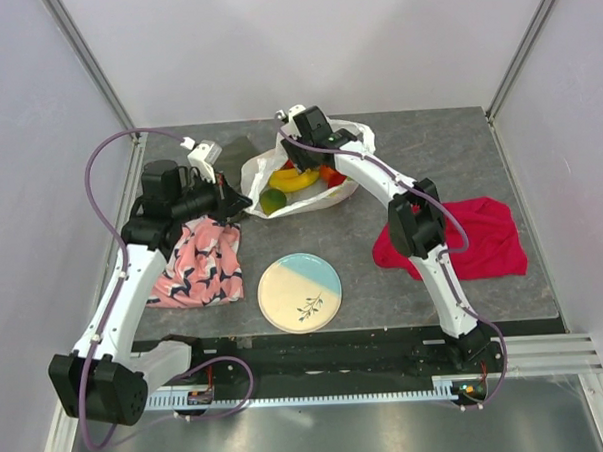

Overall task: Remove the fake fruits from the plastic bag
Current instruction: Take out the fake fruit from the plastic bag.

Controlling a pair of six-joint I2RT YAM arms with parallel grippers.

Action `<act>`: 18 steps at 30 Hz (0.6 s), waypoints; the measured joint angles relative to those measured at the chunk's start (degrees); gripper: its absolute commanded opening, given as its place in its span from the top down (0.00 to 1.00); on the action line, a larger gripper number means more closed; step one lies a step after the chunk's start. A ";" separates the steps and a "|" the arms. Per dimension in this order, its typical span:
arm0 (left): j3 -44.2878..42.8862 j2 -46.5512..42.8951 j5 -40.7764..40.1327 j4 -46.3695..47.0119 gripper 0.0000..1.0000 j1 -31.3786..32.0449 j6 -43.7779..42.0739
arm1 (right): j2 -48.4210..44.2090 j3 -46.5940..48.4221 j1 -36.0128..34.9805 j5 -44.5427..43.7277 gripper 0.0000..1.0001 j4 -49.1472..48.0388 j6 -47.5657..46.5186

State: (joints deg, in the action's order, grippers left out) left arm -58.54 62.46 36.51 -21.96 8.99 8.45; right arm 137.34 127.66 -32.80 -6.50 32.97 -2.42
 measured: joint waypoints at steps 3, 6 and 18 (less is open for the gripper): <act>0.00 0.85 -0.02 -0.44 0.98 -0.04 -0.26 | 3.02 2.95 0.02 -0.44 0.58 0.00 -0.42; 0.00 1.68 -0.15 -0.72 0.98 -0.04 -0.48 | 5.97 5.49 0.11 -1.25 0.74 0.59 -0.11; -0.90 4.17 -0.20 0.28 0.98 -0.04 -0.50 | -9.07 -5.44 1.07 3.34 1.00 5.86 -0.48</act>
State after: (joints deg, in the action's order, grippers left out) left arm -59.44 66.63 36.32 -21.67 8.95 7.94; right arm 128.27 122.21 -31.73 -3.16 38.83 -2.90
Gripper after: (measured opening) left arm 0.022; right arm 0.030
